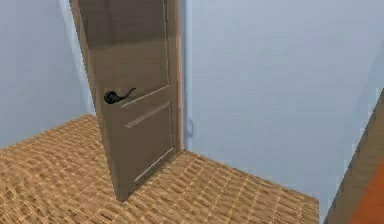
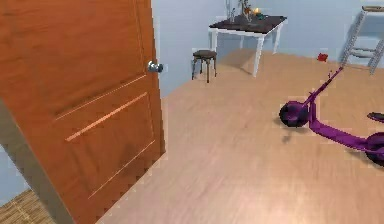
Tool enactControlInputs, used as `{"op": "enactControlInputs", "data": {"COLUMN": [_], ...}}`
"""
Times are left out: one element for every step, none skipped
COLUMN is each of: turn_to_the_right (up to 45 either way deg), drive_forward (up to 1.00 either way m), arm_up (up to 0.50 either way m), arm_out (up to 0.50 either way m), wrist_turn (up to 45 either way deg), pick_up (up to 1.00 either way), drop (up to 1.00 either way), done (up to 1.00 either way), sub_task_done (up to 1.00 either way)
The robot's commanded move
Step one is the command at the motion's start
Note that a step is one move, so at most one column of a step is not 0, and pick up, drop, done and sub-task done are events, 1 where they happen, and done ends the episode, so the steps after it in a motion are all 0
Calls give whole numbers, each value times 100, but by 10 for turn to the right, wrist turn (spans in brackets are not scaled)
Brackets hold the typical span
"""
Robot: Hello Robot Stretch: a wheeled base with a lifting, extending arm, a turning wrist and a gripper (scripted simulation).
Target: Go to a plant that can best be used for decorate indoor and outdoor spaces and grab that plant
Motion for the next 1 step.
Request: {"op": "enactControlInputs", "data": {"turn_to_the_right": [-450], "drive_forward": [0], "arm_up": [0], "arm_out": [0], "wrist_turn": [0], "pick_up": [0], "drop": [0], "done": [0], "sub_task_done": [0]}}
